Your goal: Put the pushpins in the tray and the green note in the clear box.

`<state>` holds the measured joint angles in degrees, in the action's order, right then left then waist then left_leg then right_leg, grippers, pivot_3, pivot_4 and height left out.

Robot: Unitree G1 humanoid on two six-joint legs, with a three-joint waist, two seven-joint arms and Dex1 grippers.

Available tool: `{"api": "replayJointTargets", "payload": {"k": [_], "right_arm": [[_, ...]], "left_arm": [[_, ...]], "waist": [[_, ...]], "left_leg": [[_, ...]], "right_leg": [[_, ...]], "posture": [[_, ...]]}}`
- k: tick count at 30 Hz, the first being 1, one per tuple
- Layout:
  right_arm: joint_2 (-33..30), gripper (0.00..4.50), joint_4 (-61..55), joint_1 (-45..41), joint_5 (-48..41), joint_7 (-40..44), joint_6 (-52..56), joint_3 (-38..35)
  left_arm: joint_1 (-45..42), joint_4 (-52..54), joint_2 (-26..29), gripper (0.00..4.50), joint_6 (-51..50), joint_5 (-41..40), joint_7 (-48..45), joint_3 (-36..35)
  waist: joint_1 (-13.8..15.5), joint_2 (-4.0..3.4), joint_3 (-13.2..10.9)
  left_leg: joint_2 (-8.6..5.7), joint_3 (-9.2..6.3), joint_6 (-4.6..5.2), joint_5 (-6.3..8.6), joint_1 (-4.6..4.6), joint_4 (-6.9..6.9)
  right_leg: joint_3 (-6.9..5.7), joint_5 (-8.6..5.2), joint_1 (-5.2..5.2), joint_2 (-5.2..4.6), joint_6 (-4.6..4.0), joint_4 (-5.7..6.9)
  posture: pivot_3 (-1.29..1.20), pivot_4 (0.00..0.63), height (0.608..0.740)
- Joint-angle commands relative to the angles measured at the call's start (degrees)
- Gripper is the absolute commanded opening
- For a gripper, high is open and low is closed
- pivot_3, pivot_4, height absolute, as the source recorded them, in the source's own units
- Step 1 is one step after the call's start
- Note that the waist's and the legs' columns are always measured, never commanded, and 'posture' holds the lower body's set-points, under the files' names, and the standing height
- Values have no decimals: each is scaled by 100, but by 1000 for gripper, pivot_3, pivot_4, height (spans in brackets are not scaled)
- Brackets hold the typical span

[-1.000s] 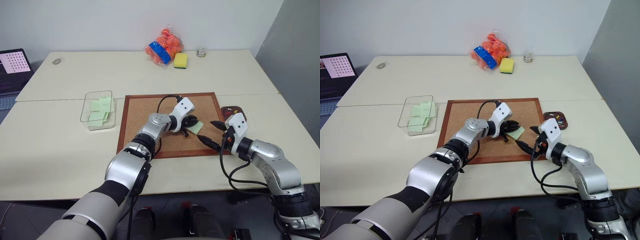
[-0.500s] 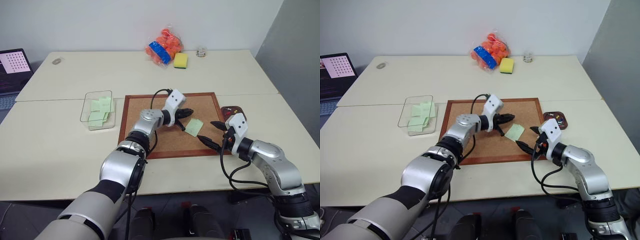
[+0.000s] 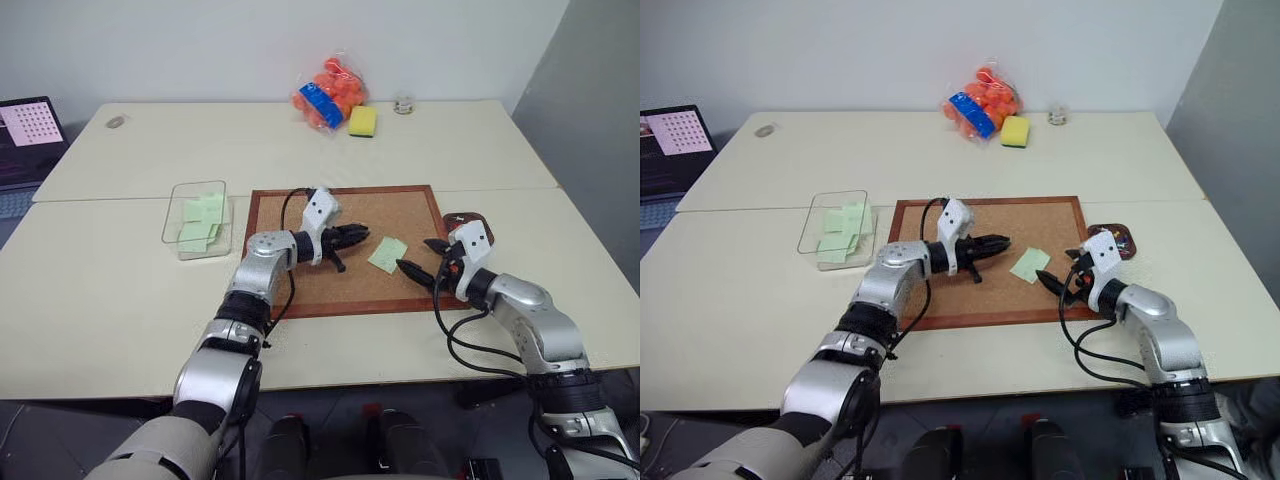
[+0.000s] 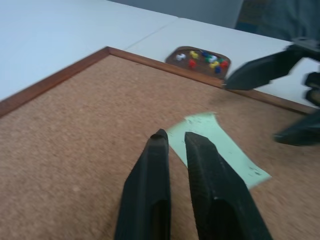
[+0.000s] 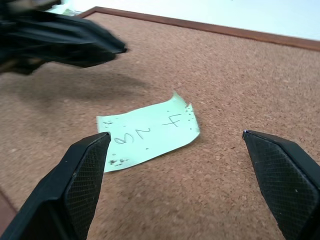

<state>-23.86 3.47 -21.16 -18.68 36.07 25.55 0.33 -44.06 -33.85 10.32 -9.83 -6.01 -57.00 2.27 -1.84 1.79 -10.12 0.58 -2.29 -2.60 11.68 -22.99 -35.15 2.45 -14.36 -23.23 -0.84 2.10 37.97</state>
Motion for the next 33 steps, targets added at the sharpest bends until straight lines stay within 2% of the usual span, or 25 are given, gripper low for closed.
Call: {"api": "replayJointTargets", "payload": {"k": [1, 6, 8, 12, 13, 14, 20, 31, 33], "right_arm": [[54, 4500, 449, -343, 57, 104, -290, -82], [86, 4500, 1014, -635, 147, 292, -513, -7], [111, 4500, 1248, -722, 201, 394, -629, 43], [211, 4500, 1599, -854, 267, 631, -860, 149], [239, 4122, 1652, -891, 272, 663, -894, 158], [271, 4039, 1701, -933, 273, 710, -911, 174], [354, 2792, 1914, -1078, 284, 988, -992, 244], [321, 169, 1983, -1163, 331, 1008, -987, 174], [306, 37, 1868, -1127, 282, 994, -905, 127]], "left_arm": [[353, 1269, 236, 1547, -585, -304, -145, 113], [741, 2055, 551, 2553, -958, -387, -109, 187], [830, 2215, 659, 2823, -1032, -388, -34, 200], [971, 2470, 732, 2823, -1174, -475, 80, 188], [991, 2512, 727, 2860, -1195, -488, 117, 197], [1013, 2552, 719, 2860, -1211, -494, 154, 212], [1034, 2581, 685, 2860, -1207, -513, 392, 248], [997, 2508, 719, 2860, -1166, -582, 463, 273], [1019, 2536, 749, 2860, -1194, -618, 429, 265]], "waist": [[0, 0, 0], [-6, -1, 0], [-8, -1, 0], [-6, -1, 0], [-6, -1, 0], [-5, -1, 0], [-7, -1, 0], [-6, -1, 0], [-6, -1, 0]], "left_leg": [[1, 0, 0, 0, 0, 0], [1, 0, 0, 0, 1, -1], [1, 1, 0, 0, 2, -1], [3, 1, 0, 0, 4, -2], [3, 1, 0, 0, 4, -2], [3, 1, 0, 0, 4, -2], [4, 1, 0, 0, 4, -2], [3, 1, 0, 0, 4, -2], [3, 2, 0, 0, 4, -2]], "right_leg": [[0, 0, 0, 0, 0, 0], [1, 0, 0, 0, 0, 1], [2, 0, 0, 0, 0, 2], [1, 0, 1, 1, 0, 3], [1, 0, 1, 1, 0, 2], [1, 0, 1, 1, 0, 2], [1, 0, 1, 1, -1, 3], [1, 3, 1, 1, -4, 3], [1, 2, 1, 0, -4, 3]], "posture": [[0, 150, 740], [0, 150, 740], [0, 150, 740], [0, 150, 740], [0, 150, 740], [0, 150, 740], [0, 150, 740], [0, 150, 740], [0, 150, 740]]}}
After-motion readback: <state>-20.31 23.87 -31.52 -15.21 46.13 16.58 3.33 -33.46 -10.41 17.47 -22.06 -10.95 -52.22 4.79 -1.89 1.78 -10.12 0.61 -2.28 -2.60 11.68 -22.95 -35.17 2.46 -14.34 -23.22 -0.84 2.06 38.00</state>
